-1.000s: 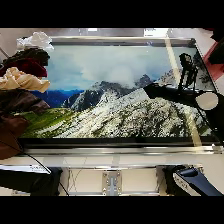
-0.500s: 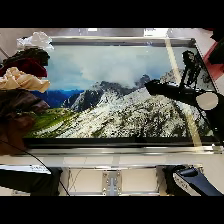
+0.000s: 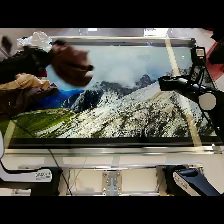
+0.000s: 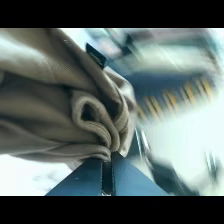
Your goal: Fold the shirts.
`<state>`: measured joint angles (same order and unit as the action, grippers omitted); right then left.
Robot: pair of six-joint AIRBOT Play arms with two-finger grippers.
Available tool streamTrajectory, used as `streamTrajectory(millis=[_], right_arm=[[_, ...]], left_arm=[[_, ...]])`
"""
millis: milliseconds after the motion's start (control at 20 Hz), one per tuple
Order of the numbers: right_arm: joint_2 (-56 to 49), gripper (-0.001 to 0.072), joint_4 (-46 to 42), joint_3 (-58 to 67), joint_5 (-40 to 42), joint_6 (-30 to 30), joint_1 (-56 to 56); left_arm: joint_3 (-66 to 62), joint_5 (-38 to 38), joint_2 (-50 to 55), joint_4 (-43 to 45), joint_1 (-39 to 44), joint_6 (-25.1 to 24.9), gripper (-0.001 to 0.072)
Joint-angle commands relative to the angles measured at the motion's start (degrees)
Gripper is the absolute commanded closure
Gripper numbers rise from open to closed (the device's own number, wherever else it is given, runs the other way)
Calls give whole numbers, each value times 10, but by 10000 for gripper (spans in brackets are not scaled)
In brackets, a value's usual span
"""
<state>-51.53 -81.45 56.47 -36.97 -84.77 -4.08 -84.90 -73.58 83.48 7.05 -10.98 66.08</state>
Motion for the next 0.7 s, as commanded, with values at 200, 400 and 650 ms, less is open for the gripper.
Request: streamTrajectory(millis=[200, 400, 650], right_arm=[[0, 98, -50, 0, -48, -12, 99], [-10, 96, 48, -8, -80, -8, 102], [-127, 95, 305, -141, -109, 121, 85]], left_arm=[[-47, 31, -2, 473, 385, 118, 692], [-25, 29, 33, 748, 448, 252, 9], [-27, 28, 36, 863, 435, 305, -3]])
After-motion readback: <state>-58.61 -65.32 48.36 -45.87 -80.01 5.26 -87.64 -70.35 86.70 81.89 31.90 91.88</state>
